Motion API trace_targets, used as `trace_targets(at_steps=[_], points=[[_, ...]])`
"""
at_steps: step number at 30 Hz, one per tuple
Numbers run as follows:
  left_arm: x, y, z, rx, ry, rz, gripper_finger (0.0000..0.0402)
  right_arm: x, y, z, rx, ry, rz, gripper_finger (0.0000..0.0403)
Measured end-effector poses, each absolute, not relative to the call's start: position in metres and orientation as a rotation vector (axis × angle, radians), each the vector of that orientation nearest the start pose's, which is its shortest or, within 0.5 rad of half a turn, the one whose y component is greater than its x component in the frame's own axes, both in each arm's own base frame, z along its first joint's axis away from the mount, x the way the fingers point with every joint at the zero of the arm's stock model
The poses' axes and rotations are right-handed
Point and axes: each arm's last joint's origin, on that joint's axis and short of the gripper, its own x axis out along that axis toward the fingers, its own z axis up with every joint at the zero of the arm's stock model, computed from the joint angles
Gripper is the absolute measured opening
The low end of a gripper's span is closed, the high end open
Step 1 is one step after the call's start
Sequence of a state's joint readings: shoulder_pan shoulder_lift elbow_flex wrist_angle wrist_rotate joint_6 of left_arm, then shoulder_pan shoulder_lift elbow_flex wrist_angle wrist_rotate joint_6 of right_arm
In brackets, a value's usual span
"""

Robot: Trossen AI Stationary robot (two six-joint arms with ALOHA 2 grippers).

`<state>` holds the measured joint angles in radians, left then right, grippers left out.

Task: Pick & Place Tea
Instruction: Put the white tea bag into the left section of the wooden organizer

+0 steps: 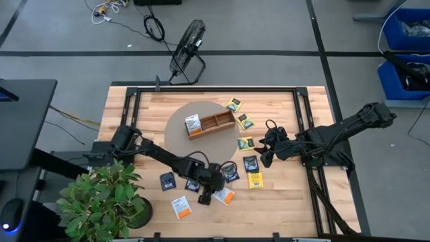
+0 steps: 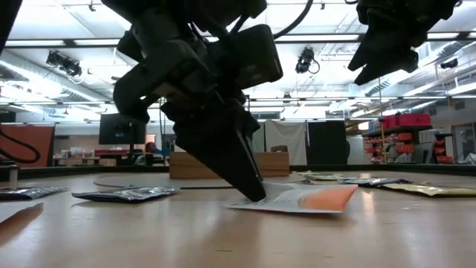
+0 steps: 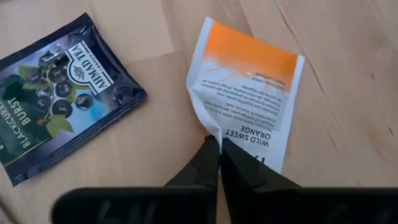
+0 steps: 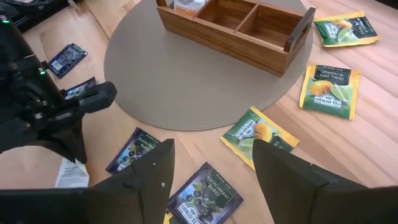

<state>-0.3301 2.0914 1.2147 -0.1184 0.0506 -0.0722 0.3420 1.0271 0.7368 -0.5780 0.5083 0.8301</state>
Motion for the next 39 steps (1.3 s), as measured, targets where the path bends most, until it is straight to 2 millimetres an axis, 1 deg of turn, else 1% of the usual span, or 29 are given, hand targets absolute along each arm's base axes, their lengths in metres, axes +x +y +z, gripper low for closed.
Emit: trace_targets(at_steps=[5, 9, 11, 13, 15, 19, 23, 25, 28, 31, 34, 39], points=[[0.387, -0.120, 0.118, 0.042, 0.970, -0.290, 0.0008, 0.189, 0.052, 0.246, 0.423, 0.665, -0.468, 0.0224], [0.383, -0.105, 0.134, 0.020, 0.987, -0.253, 0.0004, 0.189, 0.052, 0.246, 0.421, 0.664, -0.471, 0.0224], [0.380, -0.097, 0.146, 0.016, 0.988, -0.238, 0.0004, 0.189, 0.052, 0.246, 0.420, 0.661, -0.474, 0.0224], [0.378, -0.091, 0.155, 0.021, 0.996, -0.231, 0.0004, 0.189, 0.051, 0.246, 0.416, 0.654, -0.482, 0.0224], [0.374, -0.084, 0.158, 0.034, 1.028, -0.236, 0.0004, 0.189, 0.051, 0.246, 0.414, 0.646, -0.489, 0.0224], [0.369, -0.070, 0.172, 0.066, 1.035, -0.242, 0.0004, 0.189, 0.051, 0.246, 0.413, 0.644, -0.491, 0.0224], [0.361, -0.052, 0.181, 0.074, 1.089, -0.215, 0.0003, 0.189, 0.051, 0.246, 0.416, 0.640, -0.489, 0.0224], [0.359, -0.044, 0.194, 0.084, 1.055, -0.209, 0.0003, 0.190, 0.051, 0.247, 0.418, 0.636, -0.487, 0.0224], [0.352, -0.031, 0.206, 0.126, 1.056, -0.213, 0.0003, 0.190, 0.051, 0.247, 0.418, 0.637, -0.487, 0.0224], [0.343, -0.016, 0.216, 0.160, 1.093, -0.215, 0.0003, 0.190, 0.051, 0.247, 0.420, 0.633, -0.486, 0.0224], [0.335, 0.000, 0.224, 0.195, 1.178, -0.222, 0.0003, 0.190, 0.052, 0.247, 0.420, 0.628, -0.483, 0.0224], [0.332, 0.026, 0.236, 0.239, 1.227, -0.212, 0.0003, 0.190, 0.052, 0.248, 0.423, 0.626, -0.482, 0.0224]])
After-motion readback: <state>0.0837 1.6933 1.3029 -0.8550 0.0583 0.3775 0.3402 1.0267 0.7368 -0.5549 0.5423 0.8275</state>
